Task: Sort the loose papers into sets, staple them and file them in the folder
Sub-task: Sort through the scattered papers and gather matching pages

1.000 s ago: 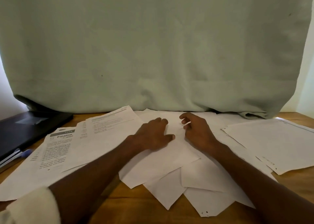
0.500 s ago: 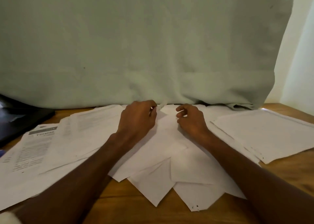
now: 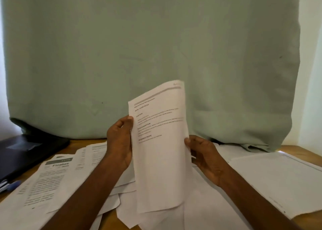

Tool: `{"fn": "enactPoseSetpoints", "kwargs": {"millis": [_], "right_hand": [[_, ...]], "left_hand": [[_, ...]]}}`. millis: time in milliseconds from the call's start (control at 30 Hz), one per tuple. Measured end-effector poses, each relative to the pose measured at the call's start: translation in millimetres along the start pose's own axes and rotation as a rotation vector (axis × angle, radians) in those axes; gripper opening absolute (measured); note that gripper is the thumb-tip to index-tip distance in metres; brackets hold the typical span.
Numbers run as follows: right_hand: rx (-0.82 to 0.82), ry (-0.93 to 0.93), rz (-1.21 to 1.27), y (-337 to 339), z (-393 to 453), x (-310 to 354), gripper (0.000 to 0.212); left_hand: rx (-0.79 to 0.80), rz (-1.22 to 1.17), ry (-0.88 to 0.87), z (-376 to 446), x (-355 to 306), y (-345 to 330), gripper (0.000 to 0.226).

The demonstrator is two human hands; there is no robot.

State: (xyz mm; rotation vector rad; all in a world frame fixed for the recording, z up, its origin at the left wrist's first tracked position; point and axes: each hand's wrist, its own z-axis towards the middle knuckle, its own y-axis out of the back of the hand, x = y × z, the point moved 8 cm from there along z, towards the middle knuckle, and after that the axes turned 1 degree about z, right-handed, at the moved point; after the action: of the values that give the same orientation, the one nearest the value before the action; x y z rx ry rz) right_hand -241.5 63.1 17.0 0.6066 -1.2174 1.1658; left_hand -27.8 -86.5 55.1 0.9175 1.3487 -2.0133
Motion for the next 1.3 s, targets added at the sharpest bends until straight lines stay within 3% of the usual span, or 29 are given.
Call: {"fn": "enactPoseSetpoints", "kwargs": {"millis": [100,200,400,533,600,700,767,867,933,1000,1100,1233,1300], "right_hand": [[0.041,0.007,0.076,-2.1,-1.7,1.6,0.048],[-0.029,0.053,0.074,-2.1,-2.2,7.6,0.04],[-0.17,0.098,0.035,9.2,-2.0,8.3,0.039],[-0.19,0.053,-0.008,9.6,-5.5,5.7,0.022],[-0.276,0.013,-0.106,15.9,-6.8,0.8,0.009],[-0.443,0.027,-0.315,36.5,-7.4,1.2,0.013],[-0.55,0.057,-0.582,46.9,-10.8,10.1,0.013],[-0.61,0.05,-1.061,48.8,-16.4,18.8,0.012],[-0.619,0.043,-1.185,48.1,-17.1,19.0,0.014],[-0.625,0.058,-1.185,47.8,-16.8,19.9,0.015],[-0.657,0.095,-1.092,49.9,-21.7,27.1,0.018],[-0.767,0.127,-0.605,78.7,-44.6,48.6,0.024],[-0.839,0.171,-0.494,105.7,-65.9,66.4,0.025]], "left_hand": [[-0.092,0.071,-0.059,9.6,-5.0,17.4,0.013],[-0.122,0.169,-0.067,13.7,-4.6,25.4,0.007],[0.257,0.235,0.086,6.3,17.5,-1.5,0.039],[0.198,0.325,0.019,10.8,18.2,6.1,0.035],[0.105,0.414,-0.022,17.3,13.7,18.0,0.03],[-0.108,0.752,-0.084,20.4,11.3,40.3,0.029],[-0.22,0.987,-0.118,14.7,5.9,48.7,0.031],[-0.205,1.206,-0.147,11.1,0.8,47.2,0.048],[-0.156,1.426,-0.123,11.4,8.0,44.2,0.075],[-0.178,1.645,-0.136,8.6,12.3,43.5,0.095],[-0.131,1.74,-0.282,0.4,14.6,26.7,0.095],[0.191,1.584,-0.409,-28.1,31.7,-21.5,0.067],[0.409,1.423,-0.486,-60.4,43.2,-59.5,0.052]]}}
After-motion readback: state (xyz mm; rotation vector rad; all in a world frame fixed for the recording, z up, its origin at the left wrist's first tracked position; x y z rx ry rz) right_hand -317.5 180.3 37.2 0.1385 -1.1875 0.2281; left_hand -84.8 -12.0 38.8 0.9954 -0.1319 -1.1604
